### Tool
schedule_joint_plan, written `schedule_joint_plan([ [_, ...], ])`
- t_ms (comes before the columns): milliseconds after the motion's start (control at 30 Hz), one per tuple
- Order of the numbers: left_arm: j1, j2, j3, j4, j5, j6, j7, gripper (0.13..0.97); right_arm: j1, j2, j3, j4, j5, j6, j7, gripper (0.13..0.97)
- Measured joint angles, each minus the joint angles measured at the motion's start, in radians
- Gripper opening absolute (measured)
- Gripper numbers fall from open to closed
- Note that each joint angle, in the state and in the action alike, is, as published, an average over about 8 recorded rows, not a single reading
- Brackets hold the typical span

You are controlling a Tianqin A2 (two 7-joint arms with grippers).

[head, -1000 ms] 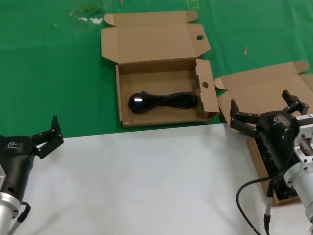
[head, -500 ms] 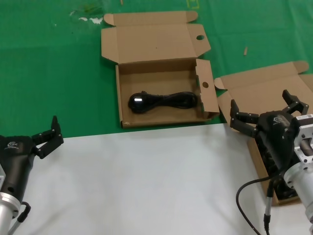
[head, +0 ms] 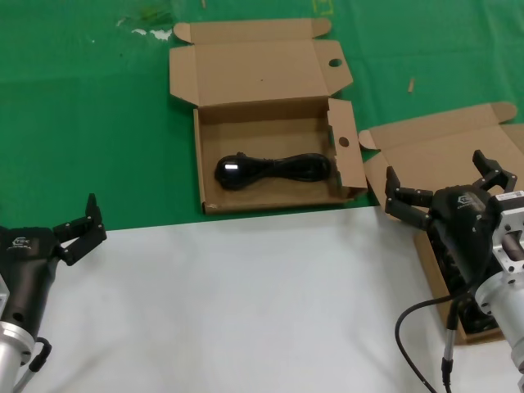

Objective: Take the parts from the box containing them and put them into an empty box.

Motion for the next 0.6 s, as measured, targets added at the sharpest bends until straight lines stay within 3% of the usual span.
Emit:
schedule_joint_plan([
  [600,0.000,0.000,0.000,0.000,0.000,0.000,0.000,0.966,0.000,0.000,0.000,0.000,0.000,0.000,0.000,0.966],
])
